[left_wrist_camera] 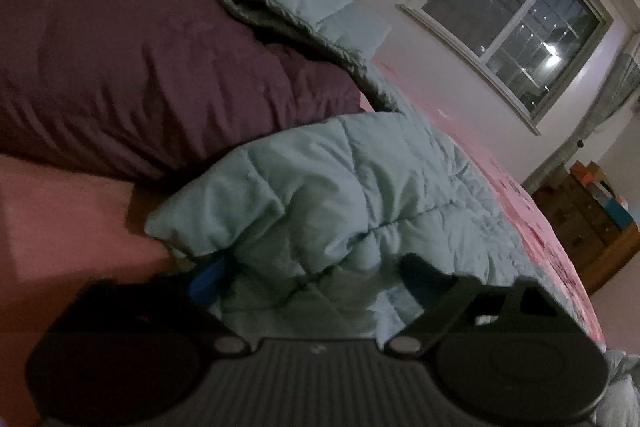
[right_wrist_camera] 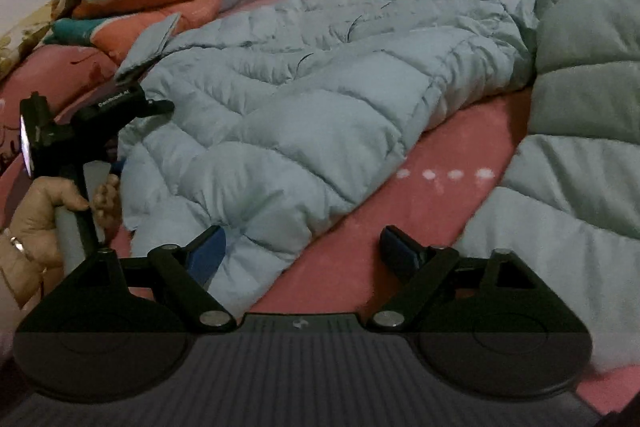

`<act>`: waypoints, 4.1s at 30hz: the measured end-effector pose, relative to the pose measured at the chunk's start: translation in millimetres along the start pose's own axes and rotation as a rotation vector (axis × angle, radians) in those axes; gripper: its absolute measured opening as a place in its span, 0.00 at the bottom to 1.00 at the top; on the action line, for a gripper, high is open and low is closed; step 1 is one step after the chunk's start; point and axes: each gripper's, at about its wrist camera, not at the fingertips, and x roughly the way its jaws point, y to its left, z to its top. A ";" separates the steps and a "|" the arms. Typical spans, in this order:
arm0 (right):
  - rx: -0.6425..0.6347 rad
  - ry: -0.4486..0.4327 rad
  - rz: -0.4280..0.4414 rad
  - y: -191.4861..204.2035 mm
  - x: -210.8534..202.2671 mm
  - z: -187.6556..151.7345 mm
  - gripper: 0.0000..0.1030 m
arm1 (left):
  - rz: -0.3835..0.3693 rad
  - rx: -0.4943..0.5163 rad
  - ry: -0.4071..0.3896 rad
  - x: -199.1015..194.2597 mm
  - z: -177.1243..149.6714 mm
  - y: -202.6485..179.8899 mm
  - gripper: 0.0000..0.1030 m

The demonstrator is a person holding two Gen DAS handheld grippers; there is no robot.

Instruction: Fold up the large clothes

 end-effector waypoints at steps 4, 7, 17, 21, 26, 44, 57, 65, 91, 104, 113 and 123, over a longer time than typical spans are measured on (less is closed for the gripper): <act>-0.067 -0.059 -0.011 5.5 13.2 1.7 1.00 | -0.016 0.021 0.034 7.3 -1.4 -5.2 0.44; -0.053 -0.066 -0.022 -1.7 26.3 14.7 1.00 | -0.026 0.070 0.043 8.7 -3.2 -12.5 0.24; 0.034 -0.081 0.045 7.7 44.0 23.5 0.43 | -0.057 0.150 0.042 -11.6 -8.8 -31.6 0.05; 0.050 -0.115 0.034 18.3 21.4 30.0 0.22 | -0.086 0.171 0.022 -33.1 -12.2 -40.4 0.04; 0.013 -0.159 -0.003 32.4 -26.7 38.0 0.16 | -0.137 0.205 0.004 -67.9 -15.2 -53.4 0.04; -0.214 -0.133 -0.108 69.9 -228.8 -3.7 0.12 | -0.258 0.295 0.100 -222.9 -71.3 -77.1 0.04; -0.099 0.208 -0.157 48.2 -216.9 -87.0 0.29 | -0.115 0.370 0.211 -245.1 -100.4 -61.0 0.09; 0.029 0.116 -0.192 24.3 -242.2 -78.7 0.82 | 0.014 0.329 0.113 -271.8 -82.5 -45.6 0.22; 0.032 -0.132 -0.103 1.8 -185.0 -16.4 0.69 | -0.162 0.593 0.125 -159.0 -106.8 -113.6 0.28; 0.057 -0.055 -0.191 -27.5 -88.6 1.6 0.67 | 0.075 0.646 0.073 -65.7 -100.0 -82.6 0.24; -0.003 -0.085 -0.181 -19.1 -44.3 15.2 0.77 | 0.125 0.644 0.037 -46.6 -101.7 -80.8 0.23; 0.004 -0.096 -0.156 -18.8 -55.5 22.2 0.90 | 0.150 0.666 0.029 -60.7 -104.5 -92.4 0.28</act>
